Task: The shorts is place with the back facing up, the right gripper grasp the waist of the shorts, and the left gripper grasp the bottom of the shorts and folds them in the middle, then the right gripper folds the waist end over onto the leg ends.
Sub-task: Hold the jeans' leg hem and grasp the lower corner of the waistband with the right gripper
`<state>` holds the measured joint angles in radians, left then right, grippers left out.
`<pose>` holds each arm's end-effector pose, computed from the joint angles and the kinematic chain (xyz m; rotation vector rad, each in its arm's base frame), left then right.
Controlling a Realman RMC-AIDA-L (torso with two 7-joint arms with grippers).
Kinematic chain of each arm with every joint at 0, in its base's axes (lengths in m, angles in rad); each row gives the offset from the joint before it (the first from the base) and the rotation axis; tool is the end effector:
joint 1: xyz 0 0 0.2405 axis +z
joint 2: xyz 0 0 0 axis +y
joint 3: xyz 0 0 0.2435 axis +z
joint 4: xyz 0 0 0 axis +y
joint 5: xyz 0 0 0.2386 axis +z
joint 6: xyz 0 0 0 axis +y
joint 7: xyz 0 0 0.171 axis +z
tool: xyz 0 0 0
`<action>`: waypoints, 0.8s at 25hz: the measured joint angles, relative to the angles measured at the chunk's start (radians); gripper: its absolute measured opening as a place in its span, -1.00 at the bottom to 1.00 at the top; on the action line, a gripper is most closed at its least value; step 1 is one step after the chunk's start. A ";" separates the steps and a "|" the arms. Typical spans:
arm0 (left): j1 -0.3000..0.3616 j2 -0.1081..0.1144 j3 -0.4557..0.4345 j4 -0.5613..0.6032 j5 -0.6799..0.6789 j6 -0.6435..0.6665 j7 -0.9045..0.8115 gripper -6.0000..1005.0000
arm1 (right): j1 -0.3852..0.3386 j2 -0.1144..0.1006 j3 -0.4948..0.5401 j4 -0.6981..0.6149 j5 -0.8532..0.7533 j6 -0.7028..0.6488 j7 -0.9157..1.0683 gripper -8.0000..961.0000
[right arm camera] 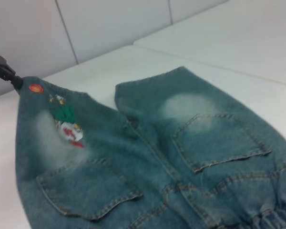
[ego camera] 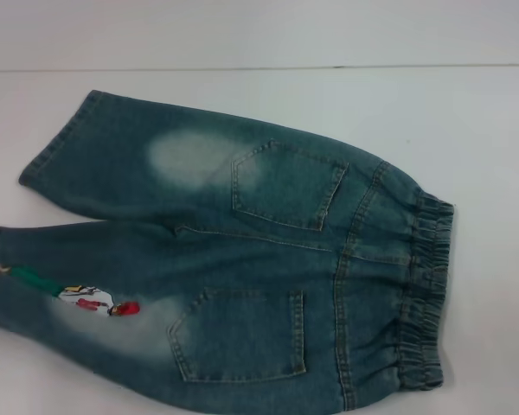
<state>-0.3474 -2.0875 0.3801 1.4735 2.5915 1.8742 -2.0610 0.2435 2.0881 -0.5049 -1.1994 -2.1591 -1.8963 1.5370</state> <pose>-0.3383 0.2750 0.1551 -2.2097 -1.3467 0.0098 0.3147 0.2689 0.0945 -2.6424 0.7181 0.4155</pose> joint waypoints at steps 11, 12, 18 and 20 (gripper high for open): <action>-0.070 0.009 0.040 -0.103 0.001 -0.037 0.004 -0.91 | 0.025 0.001 -0.033 0.013 -0.022 0.007 0.026 -0.86; -0.069 0.011 0.040 -0.107 0.001 -0.037 0.002 -0.91 | 0.032 0.000 -0.041 0.012 -0.034 0.008 0.042 -0.86; -0.068 0.013 0.041 -0.132 0.033 -0.055 0.002 -0.91 | 0.147 0.000 -0.125 0.024 -0.227 0.006 0.180 -0.63; -0.070 0.013 0.045 -0.147 0.048 -0.066 0.002 -0.91 | 0.186 0.000 -0.171 0.032 -0.272 -0.002 0.219 -0.49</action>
<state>-0.4176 -2.0740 0.4254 1.3264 2.6392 1.8086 -2.0587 0.4296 2.0880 -0.6755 -1.1677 -2.4312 -1.8987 1.7559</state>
